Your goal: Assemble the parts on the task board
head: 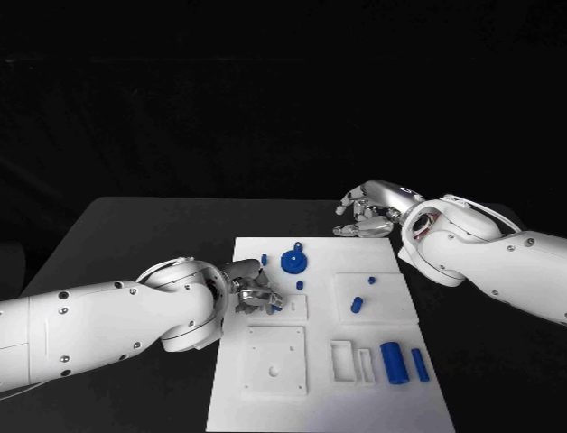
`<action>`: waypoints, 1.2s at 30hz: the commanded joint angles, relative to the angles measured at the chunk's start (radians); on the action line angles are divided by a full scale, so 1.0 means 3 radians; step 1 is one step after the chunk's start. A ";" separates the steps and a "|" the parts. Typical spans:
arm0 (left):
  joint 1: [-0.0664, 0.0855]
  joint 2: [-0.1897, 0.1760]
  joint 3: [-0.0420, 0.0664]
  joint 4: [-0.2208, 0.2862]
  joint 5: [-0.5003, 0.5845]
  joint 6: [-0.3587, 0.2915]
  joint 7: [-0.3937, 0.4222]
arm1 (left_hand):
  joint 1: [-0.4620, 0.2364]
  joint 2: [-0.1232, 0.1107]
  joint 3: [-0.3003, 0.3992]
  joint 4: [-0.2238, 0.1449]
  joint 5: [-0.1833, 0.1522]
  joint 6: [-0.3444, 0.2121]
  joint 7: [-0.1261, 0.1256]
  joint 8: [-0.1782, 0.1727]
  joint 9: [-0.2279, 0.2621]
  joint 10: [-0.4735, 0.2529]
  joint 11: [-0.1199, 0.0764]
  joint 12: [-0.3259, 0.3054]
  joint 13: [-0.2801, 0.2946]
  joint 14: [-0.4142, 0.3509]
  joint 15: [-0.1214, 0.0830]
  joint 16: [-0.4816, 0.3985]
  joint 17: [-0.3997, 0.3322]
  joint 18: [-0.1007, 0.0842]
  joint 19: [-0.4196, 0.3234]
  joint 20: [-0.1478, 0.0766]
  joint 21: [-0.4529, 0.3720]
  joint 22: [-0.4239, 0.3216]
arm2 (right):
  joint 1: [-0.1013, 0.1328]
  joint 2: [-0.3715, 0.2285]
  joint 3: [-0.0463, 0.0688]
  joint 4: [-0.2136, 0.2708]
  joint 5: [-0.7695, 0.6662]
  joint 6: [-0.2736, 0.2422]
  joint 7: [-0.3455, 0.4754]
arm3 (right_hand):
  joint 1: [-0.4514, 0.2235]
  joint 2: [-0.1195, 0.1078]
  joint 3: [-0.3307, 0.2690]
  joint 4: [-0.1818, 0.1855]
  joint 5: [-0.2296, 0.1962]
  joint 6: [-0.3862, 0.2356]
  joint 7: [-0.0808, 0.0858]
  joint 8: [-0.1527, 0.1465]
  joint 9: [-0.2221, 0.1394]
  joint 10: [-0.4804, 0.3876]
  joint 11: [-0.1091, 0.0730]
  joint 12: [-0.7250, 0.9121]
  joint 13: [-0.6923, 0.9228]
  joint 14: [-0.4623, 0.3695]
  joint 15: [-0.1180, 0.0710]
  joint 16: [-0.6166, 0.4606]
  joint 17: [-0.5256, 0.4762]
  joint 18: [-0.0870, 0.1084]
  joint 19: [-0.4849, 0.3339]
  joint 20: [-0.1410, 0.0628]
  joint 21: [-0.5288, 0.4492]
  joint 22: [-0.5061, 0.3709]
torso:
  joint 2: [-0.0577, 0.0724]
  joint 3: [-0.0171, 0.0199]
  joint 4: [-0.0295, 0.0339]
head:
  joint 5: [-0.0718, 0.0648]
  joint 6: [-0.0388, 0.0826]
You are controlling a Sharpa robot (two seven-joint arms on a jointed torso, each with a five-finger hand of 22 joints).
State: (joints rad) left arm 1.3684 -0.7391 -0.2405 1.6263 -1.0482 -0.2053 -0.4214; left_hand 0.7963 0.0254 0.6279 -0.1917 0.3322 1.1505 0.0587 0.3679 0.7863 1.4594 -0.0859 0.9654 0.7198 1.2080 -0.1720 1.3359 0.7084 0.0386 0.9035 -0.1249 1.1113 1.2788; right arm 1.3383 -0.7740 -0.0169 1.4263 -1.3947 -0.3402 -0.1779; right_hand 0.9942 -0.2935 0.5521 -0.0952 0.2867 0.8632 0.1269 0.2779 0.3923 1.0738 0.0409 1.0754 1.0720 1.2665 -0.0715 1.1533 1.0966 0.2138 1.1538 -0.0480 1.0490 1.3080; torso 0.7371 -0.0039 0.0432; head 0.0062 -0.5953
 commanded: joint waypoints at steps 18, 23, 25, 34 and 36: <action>-0.0004 0.0024 0.0002 0.0005 0.0024 0.0070 0.0046 | -0.0101 -0.0132 0.0011 0.0032 -0.0134 0.0344 -0.0265 -0.0013 0.0004 -0.0167 -0.0147 0.0052 -0.0032 0.0016 -0.0166 0.0056 -0.0054 0.0051 -0.0025 -0.0505 0.0063 -0.0068 | 0.0002 0.0005 0.0002 -0.0001 -0.0011 0.0053 0.0013 | 0.0034 -0.0002 -0.0003 0.0015 0.0028 -0.0062 0.0080 0.0023 0.0005 0.0005 -0.0014 0.0014 -0.0007 0.0010 -0.0006 -0.0016 -0.0005 0.0160 0.0005 -0.0023 -0.0021 0.0019 | 0.0000 0.0000 0.0002 | -0.0007 0.0000; -0.0004 0.0024 0.0003 0.0003 0.0024 0.0059 0.0045 | -0.0120 -0.0191 0.0010 0.0095 -0.0164 0.0344 -0.0266 -0.0015 0.0004 -0.0167 -0.0148 0.0057 -0.0041 0.0014 -0.0169 0.0062 -0.0066 0.0055 -0.0027 -0.0505 0.0074 -0.0085 | 0.0002 0.0005 0.0002 -0.0001 -0.0011 0.0055 0.0013 | 0.0035 -0.0002 -0.0003 0.0015 0.0029 -0.0062 0.0080 0.0023 0.0006 0.0005 -0.0014 0.0015 -0.0007 0.0010 -0.0006 -0.0016 -0.0005 0.0160 0.0005 -0.0023 -0.0022 0.0019 | -0.0001 -0.0001 0.0001 | -0.0009 0.0001; -0.0004 0.0022 0.0003 0.0001 0.0024 0.0060 0.0044 | -0.0128 -0.0208 0.0010 0.0119 -0.0178 0.0345 -0.0266 -0.0016 0.0004 -0.0167 -0.0148 0.0059 -0.0044 0.0014 -0.0170 0.0065 -0.0071 0.0056 -0.0029 -0.0505 0.0078 -0.0091 | 0.0002 0.0005 0.0002 -0.0001 -0.0011 0.0056 0.0013 | 0.0036 -0.0002 -0.0003 0.0015 0.0029 -0.0062 0.0080 0.0023 0.0006 0.0005 -0.0014 0.0015 -0.0007 0.0010 -0.0006 -0.0016 -0.0005 0.0160 0.0005 -0.0023 -0.0022 0.0019 | -0.0001 0.0000 0.0001 | -0.0010 0.0001; -0.0004 0.0026 0.0003 0.0000 0.0025 0.0064 0.0048 | -0.0132 -0.0246 0.0010 0.0150 -0.0214 0.0344 -0.0267 -0.0017 0.0005 -0.0169 -0.0149 0.0062 -0.0050 0.0012 -0.0172 0.0070 -0.0079 0.0060 -0.0033 -0.0506 0.0086 -0.0102 | 0.0002 0.0006 0.0002 -0.0001 -0.0011 0.0061 0.0013 | 0.0038 -0.0002 -0.0003 0.0016 0.0031 -0.0062 0.0081 0.0023 0.0006 0.0005 -0.0014 0.0016 -0.0009 0.0010 -0.0006 -0.0016 -0.0005 0.0160 0.0005 -0.0023 -0.0022 0.0020 | -0.0001 0.0000 0.0001 | -0.0012 0.0000; -0.0004 0.0028 0.0003 0.0000 0.0026 0.0065 0.0048 | -0.0128 -0.0251 0.0011 0.0150 -0.0217 0.0344 -0.0267 -0.0017 0.0005 -0.0169 -0.0150 0.0063 -0.0051 0.0011 -0.0173 0.0070 -0.0080 0.0061 -0.0034 -0.0506 0.0087 -0.0103 | 0.0002 0.0006 0.0002 -0.0001 -0.0011 0.0062 0.0013 | 0.0038 -0.0002 -0.0003 0.0016 0.0031 -0.0062 0.0081 0.0023 0.0006 0.0005 -0.0014 0.0016 -0.0009 0.0010 -0.0006 -0.0016 -0.0005 0.0160 0.0005 -0.0023 -0.0022 0.0020 | -0.0001 -0.0001 0.0001 | -0.0012 -0.0001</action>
State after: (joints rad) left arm 1.3677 -0.7353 -0.2404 1.6232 -1.0470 -0.1977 -0.4203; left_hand 0.7585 -0.0377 0.6316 -0.1535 0.2701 1.1895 0.0339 0.3691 0.7886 1.4608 -0.0873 0.9790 0.7059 1.2184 -0.1903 1.3516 0.6855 0.0386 0.9022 -0.1234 1.1307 1.2485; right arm 1.3383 -0.7729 -0.0169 1.4256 -1.3947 -0.3341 -0.1779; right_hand 0.9942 -0.2935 0.5521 -0.0952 0.2905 0.8632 0.1276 0.2779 0.3929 1.0738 0.0410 1.0754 1.0702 1.2665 -0.0715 1.1533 1.0967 0.2139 1.1576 -0.0482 1.0489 1.3076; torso 0.7369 -0.0040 0.0438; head 0.0026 -0.5951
